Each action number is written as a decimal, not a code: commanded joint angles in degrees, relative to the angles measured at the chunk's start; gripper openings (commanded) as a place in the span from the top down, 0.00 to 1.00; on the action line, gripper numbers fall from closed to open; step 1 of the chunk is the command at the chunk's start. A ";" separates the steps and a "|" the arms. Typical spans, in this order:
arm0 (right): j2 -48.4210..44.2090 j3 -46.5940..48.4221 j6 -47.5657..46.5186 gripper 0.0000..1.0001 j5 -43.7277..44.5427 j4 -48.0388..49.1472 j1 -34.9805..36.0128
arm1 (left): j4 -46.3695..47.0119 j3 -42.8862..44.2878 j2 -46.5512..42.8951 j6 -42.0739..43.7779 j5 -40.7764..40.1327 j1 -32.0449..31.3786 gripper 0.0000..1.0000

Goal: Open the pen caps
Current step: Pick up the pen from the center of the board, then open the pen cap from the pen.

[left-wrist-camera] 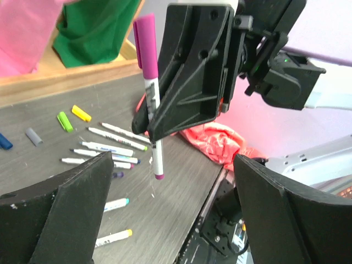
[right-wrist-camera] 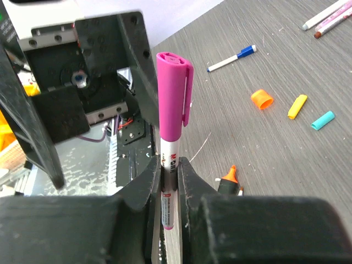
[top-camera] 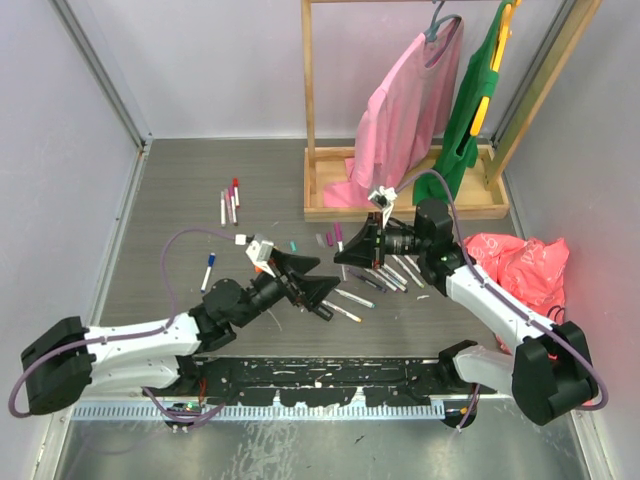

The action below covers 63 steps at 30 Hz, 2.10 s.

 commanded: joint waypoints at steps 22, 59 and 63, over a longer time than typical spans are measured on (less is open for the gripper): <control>6.11 12.15 -20.02 0.99 -8.69 -23.08 -0.26 | 10.44 10.87 8.74 -22.37 26.42 21.76 0.26; 10.02 12.50 -18.93 0.99 -6.39 -24.36 1.20 | -3.89 23.68 7.75 -10.04 15.33 26.15 1.00; 11.49 12.94 -18.86 0.99 -6.04 -25.10 1.56 | -3.66 27.56 8.55 -11.07 15.62 30.94 1.00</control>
